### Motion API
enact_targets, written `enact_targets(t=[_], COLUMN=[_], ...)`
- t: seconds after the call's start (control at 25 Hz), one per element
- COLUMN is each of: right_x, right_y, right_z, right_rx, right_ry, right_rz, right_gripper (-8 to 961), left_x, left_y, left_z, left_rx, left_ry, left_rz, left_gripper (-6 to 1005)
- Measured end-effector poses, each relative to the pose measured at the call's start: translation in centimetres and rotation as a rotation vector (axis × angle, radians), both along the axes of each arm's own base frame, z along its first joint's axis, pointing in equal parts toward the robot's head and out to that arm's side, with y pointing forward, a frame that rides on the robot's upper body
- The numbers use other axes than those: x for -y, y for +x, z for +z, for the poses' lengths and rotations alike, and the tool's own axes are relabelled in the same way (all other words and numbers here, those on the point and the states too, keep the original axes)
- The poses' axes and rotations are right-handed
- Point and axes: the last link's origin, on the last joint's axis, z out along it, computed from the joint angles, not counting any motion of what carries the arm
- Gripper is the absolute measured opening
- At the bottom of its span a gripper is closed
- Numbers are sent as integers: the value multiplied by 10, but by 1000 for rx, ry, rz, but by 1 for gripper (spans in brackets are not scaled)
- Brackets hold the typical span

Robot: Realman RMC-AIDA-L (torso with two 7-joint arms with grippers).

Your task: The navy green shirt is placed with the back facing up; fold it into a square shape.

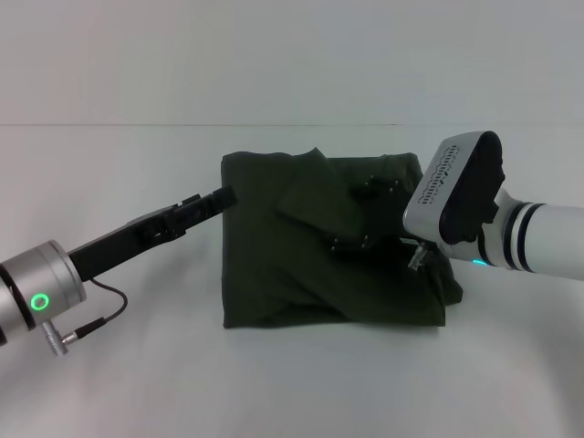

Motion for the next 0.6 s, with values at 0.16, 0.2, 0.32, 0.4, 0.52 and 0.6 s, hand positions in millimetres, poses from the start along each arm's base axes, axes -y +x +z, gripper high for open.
enact_targets(t=[0.16,0.2,0.32,0.4,0.52,0.6], right_x=[1,0,-1,-3,-6,-7], right_y=[-2,-2,-1,0,1,1], right_z=[-2,-2,-1,0,2,2], right_rx=[3,6,13,21,33,38], right_ry=[-10,-8,3,15,32,40], right_rz=[11,11,6,-1,-9,-13], right_gripper=[887,887,887,887,886,886], left_x=[-1,-1,-1,-1,-1,-2], left_y=[2,2,2,3,3,3], left_z=[-1,-1,-1,-1,-1,-1], left_rx=[2,2,2,3,3,3], left_ry=[-2,-2,-3,-3,-4,-4], left_rz=[-4,-4,-5,-5,-7,-9], left_gripper=[917,917,917,917,917,917])
